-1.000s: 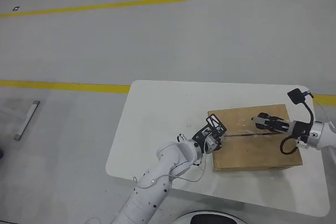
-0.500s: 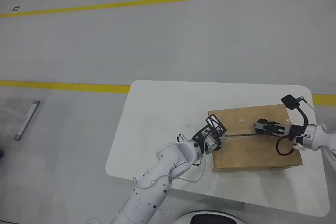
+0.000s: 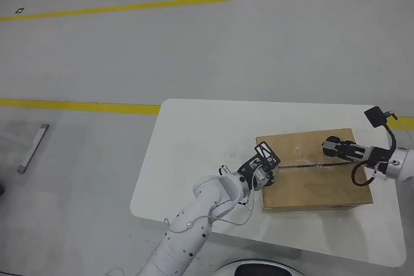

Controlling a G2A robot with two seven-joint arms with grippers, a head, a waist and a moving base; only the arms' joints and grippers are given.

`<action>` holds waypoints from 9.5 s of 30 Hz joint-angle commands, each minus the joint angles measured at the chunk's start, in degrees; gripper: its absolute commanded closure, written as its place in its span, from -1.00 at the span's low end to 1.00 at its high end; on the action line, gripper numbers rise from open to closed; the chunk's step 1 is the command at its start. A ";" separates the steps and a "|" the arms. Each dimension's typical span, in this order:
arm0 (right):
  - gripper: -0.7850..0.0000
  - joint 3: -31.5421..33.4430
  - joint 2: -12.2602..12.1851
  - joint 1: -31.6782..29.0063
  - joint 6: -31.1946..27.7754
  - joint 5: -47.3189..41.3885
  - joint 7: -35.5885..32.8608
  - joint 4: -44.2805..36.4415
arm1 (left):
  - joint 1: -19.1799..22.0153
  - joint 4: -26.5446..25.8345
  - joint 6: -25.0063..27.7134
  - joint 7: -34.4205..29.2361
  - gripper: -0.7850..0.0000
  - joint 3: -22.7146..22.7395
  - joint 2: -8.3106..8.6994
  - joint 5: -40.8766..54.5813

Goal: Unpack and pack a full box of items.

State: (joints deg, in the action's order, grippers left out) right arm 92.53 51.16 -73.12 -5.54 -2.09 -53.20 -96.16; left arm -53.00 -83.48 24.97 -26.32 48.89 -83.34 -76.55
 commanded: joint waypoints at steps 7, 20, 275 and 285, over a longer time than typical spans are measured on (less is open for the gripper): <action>1.00 -11.61 1.45 10.76 1.66 1.69 1.10 5.79 | -0.19 -0.07 -0.52 -0.07 1.00 -0.01 -0.06 -0.01; 1.00 -19.22 2.49 17.55 3.03 7.06 -0.91 13.48 | -0.53 -0.55 -0.75 -0.45 1.00 0.45 0.02 -0.20; 1.00 0.68 -6.17 3.71 3.44 10.66 -15.14 -2.13 | 1.40 2.28 0.83 -0.19 1.00 -0.40 -0.90 0.36; 1.00 -1.11 -6.54 4.77 4.39 15.68 -14.85 -1.49 | 1.34 2.10 0.76 -0.03 1.00 -0.37 -0.91 0.09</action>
State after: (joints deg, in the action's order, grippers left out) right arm 91.77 44.60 -68.54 -1.20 13.49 -68.23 -97.89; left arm -51.66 -81.36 25.73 -26.38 48.51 -84.25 -76.39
